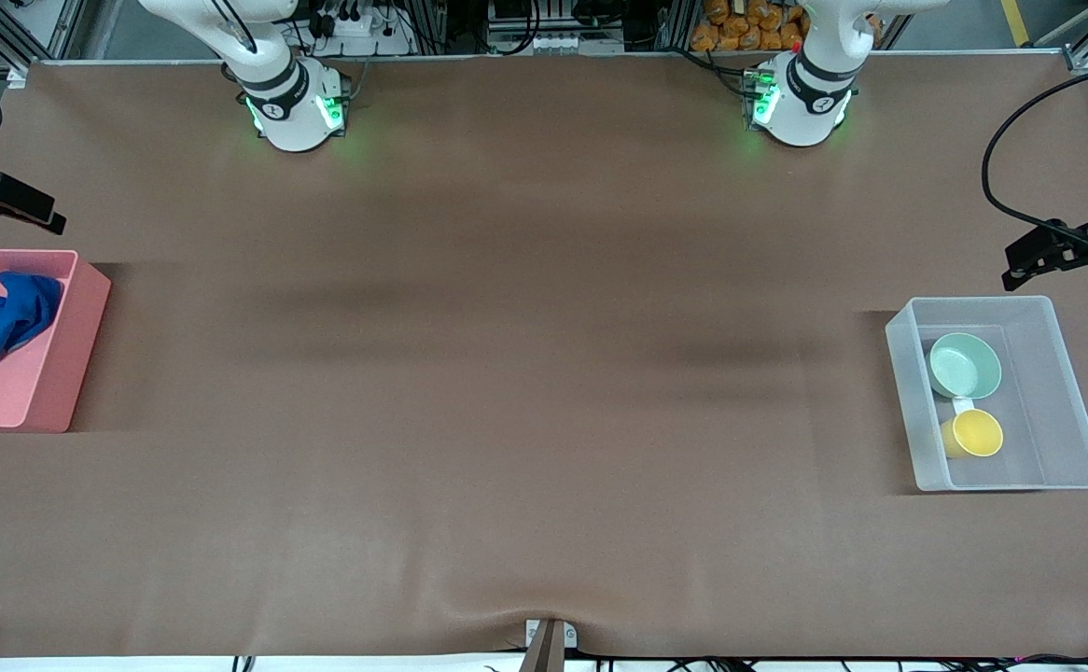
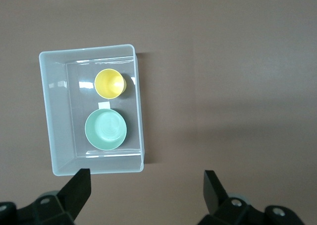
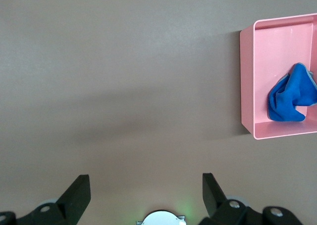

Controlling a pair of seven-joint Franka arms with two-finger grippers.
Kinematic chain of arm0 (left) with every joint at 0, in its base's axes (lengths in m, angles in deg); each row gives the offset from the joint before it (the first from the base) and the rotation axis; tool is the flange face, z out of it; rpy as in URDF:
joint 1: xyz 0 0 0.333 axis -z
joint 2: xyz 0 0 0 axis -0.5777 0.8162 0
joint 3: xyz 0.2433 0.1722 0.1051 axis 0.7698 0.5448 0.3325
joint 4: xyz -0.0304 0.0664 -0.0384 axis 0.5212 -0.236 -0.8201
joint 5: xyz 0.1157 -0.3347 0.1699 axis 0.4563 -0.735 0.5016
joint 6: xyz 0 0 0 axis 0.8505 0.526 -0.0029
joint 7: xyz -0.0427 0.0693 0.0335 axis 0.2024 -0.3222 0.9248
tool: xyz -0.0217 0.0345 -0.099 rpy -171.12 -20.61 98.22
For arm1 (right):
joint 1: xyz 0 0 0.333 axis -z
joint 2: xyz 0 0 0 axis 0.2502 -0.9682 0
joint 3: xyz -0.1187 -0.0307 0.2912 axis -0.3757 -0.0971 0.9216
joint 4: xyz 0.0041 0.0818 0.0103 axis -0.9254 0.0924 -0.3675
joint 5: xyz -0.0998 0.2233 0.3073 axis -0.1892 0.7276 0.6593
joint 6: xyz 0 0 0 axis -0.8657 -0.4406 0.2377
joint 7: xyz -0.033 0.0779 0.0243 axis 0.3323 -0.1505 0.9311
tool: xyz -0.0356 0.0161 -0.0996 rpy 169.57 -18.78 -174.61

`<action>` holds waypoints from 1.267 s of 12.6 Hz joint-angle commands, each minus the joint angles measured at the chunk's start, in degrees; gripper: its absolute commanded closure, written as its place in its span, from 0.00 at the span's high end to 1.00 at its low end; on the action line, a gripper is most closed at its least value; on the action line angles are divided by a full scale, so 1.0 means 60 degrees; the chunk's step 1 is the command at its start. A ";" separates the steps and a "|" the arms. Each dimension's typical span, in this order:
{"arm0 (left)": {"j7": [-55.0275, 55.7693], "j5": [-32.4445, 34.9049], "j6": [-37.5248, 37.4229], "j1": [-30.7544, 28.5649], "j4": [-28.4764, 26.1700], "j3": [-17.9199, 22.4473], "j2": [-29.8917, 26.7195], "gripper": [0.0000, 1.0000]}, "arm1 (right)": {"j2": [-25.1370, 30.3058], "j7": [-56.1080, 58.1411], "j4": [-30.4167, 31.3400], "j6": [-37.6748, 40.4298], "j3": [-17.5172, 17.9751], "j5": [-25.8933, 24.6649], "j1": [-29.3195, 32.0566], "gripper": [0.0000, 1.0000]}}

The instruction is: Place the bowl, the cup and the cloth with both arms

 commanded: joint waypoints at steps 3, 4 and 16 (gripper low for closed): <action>0.0096 -0.0133 -0.0107 0.0022 -0.0081 -0.0010 -0.0301 1.00 | 0.0122 0.0023 0.0112 -0.0066 0.0104 -0.0107 0.0052 1.00; 0.0124 -0.0176 -0.0093 0.0021 0.0108 0.0019 -0.0287 1.00 | 0.0122 0.0008 0.0112 -0.0066 0.0104 -0.0107 0.0052 1.00; 0.0594 -0.0191 -0.0283 0.0065 0.0272 0.0020 -0.0169 1.00 | 0.0078 -0.0036 0.0112 -0.0095 0.0119 -0.0107 -0.0006 1.00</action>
